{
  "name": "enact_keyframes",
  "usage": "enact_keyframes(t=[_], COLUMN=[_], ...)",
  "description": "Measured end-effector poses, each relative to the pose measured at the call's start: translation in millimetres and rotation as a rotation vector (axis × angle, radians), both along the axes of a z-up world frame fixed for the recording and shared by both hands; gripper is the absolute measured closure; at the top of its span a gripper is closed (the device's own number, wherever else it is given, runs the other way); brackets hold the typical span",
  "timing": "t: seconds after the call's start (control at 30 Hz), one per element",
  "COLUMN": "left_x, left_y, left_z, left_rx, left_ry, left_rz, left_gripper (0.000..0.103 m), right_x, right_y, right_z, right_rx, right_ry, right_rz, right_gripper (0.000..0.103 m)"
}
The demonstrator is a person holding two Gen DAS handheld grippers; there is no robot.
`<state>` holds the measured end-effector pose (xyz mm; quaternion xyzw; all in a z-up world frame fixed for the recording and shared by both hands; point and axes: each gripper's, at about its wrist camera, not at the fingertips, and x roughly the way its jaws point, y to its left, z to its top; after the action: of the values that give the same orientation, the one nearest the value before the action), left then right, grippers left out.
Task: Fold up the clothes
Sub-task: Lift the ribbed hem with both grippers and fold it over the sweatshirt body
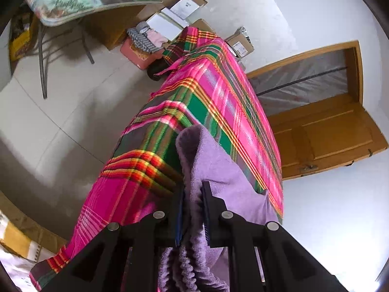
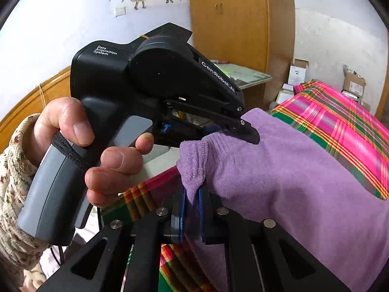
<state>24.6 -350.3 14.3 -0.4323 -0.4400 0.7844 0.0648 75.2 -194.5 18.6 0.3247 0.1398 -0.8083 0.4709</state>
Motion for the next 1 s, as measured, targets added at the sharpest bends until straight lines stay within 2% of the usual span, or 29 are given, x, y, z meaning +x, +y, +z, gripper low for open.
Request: enact_keyframes(t=[0.17, 0.33, 0.67, 1.0], left_x=[2, 5, -7, -22], left_y=[18, 37, 97, 162], left_z=[29, 52, 92, 110], left_rx=[-0.086, -0.125, -0.169, -0.179], left_ry=[0.038, 0.066, 0.132, 0.169], left_rz=[-0.021, -0.046, -0.109, -0.209], left_gripper=[0.089, 0.089, 0.089, 0.089], right_x=[7, 13, 13, 17], right_y=[17, 41, 105, 169], right_z=[12, 26, 58, 76], right_rx=[-0.052, -0.097, -0.177, -0.218], right_ry=[0.035, 0.060, 0.121, 0.139], right_rz=[-0.014, -0.038, -0.125, -0.215], right_gripper=[0.094, 0.094, 0.094, 0.094])
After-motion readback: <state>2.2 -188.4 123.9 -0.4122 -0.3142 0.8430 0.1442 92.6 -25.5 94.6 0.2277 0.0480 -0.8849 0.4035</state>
